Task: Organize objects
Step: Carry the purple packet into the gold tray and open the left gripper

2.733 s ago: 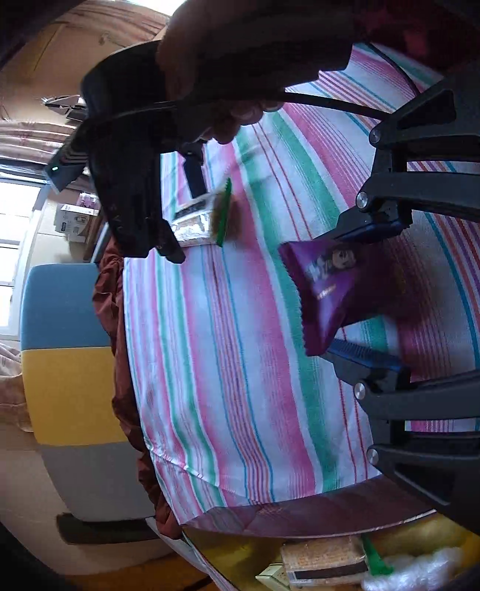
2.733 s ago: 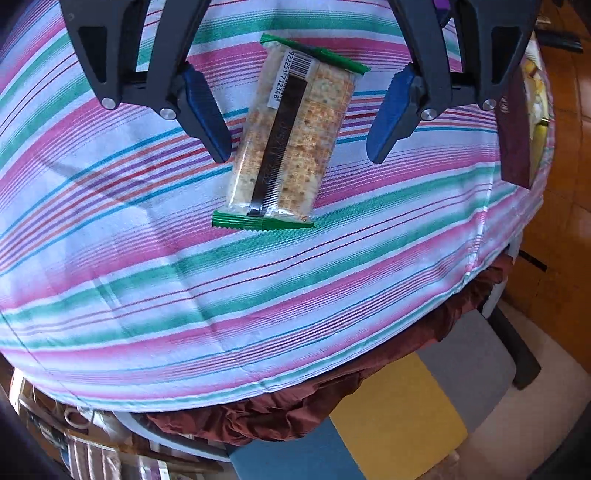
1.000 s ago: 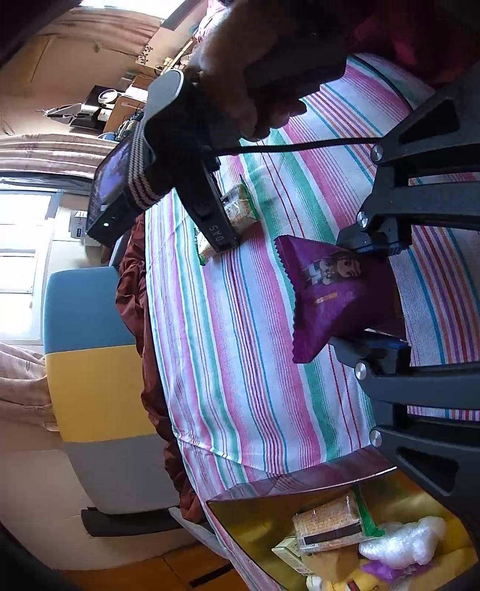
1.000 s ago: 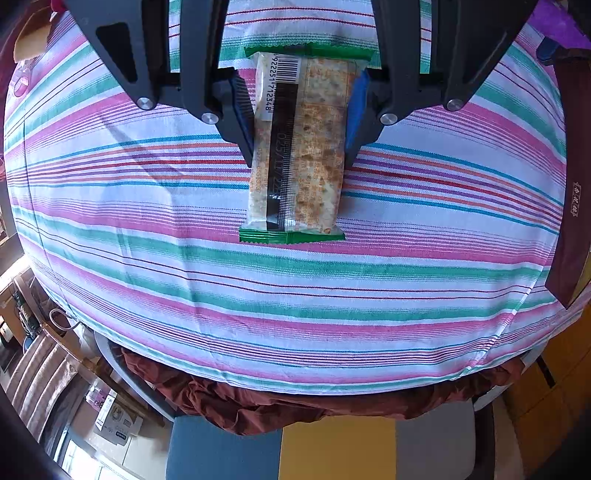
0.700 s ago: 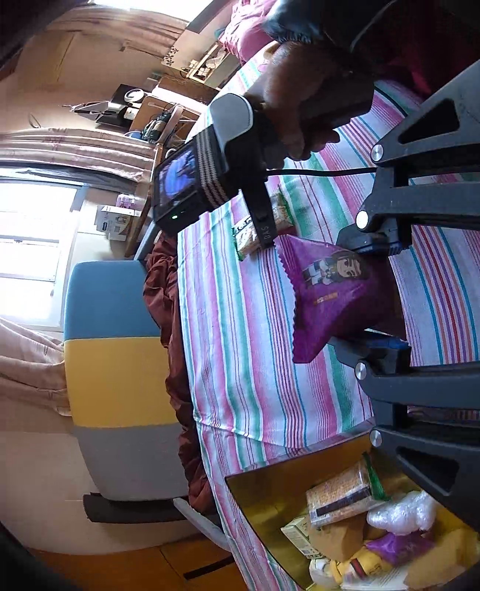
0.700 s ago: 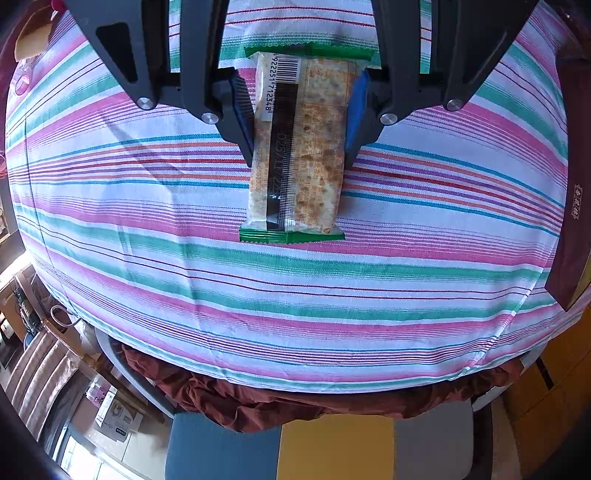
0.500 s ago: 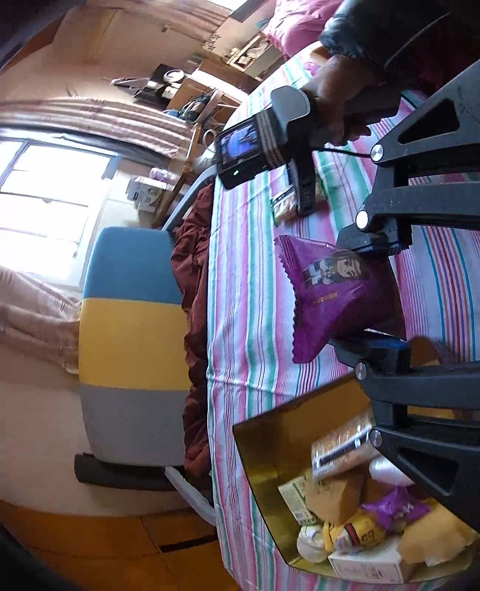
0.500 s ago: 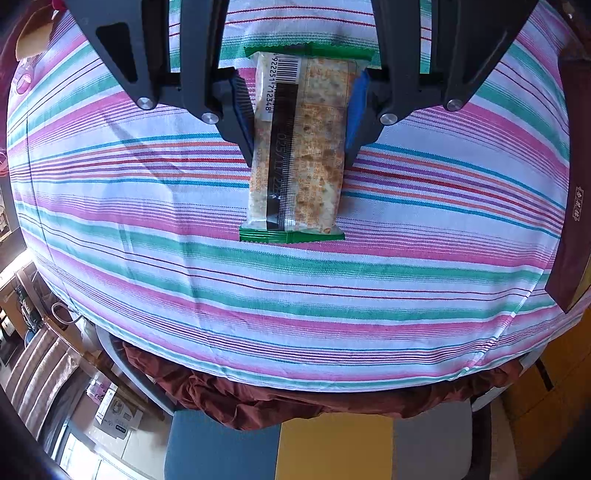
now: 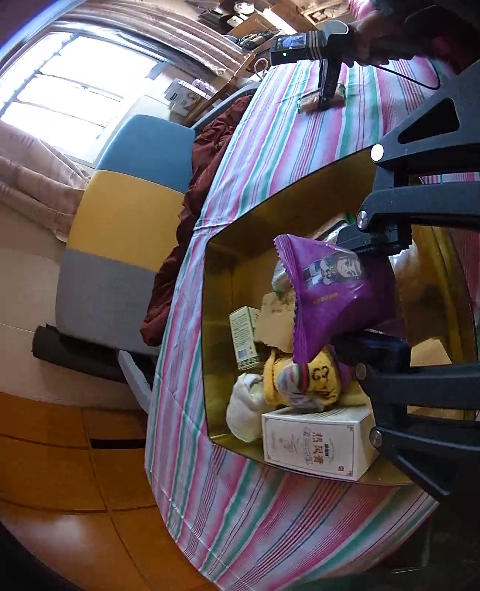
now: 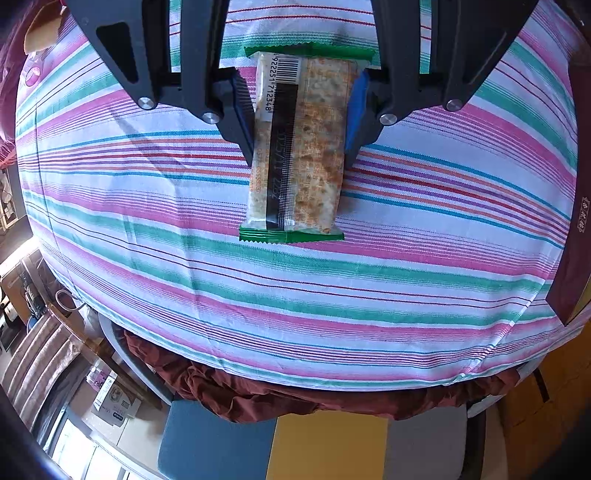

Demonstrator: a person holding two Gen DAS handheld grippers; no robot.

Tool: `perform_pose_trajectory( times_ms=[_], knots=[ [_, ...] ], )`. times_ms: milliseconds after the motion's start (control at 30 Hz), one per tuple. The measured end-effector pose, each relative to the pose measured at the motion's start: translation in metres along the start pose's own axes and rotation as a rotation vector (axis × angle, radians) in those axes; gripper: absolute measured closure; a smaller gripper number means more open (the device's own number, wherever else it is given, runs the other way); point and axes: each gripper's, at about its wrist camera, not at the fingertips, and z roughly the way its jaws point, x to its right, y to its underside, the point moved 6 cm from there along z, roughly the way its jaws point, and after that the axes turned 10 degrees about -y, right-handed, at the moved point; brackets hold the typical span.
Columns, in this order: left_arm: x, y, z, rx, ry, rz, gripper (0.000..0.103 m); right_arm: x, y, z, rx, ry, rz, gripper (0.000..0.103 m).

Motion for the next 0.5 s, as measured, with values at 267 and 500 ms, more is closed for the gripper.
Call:
perform_pose_trajectory(
  times_ms=[267,500],
  knots=[
    [0.021,0.019,0.036,-0.081,-0.041,0.057,0.068,-0.004,0.000,-0.001,0.005,0.017,-0.014,0.061],
    [0.016,0.025,0.036,-0.066,-0.054,0.060,0.051,-0.003,0.000,0.000,0.007,0.021,-0.021,0.061]
  ],
)
